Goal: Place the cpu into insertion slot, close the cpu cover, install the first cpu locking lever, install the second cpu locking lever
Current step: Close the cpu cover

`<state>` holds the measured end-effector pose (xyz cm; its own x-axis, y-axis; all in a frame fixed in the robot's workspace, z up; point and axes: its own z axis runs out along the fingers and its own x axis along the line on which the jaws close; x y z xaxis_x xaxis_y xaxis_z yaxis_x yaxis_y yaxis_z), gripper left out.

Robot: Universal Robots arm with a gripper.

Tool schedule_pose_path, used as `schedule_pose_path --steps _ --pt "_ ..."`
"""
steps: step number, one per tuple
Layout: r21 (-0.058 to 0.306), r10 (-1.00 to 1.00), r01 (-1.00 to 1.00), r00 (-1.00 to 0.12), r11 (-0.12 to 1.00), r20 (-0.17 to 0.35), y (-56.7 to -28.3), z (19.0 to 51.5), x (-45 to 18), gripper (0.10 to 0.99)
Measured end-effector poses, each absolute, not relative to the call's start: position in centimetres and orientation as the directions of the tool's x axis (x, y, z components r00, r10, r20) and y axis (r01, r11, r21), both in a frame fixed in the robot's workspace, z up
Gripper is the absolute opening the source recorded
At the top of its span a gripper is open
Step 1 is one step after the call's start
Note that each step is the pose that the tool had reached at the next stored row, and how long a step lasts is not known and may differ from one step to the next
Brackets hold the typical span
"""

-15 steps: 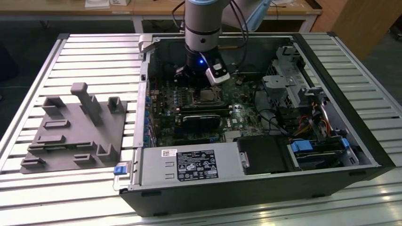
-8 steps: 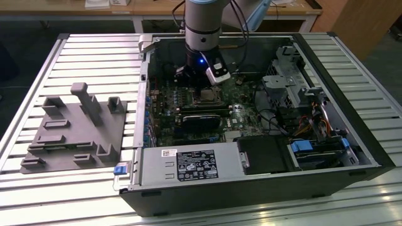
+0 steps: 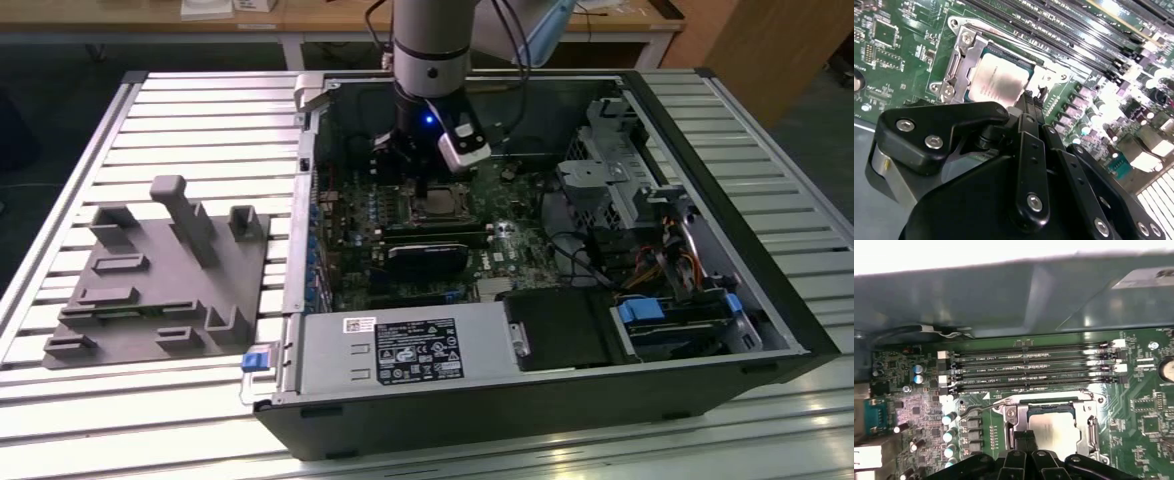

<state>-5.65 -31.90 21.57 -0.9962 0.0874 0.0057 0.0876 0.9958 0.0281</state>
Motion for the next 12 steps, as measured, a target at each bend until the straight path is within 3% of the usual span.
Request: schedule_pose_path --steps 12 --pt "0.028 0.087 0.087 -0.996 0.996 0.006 -31.9 22.9 -5.6 0.106"
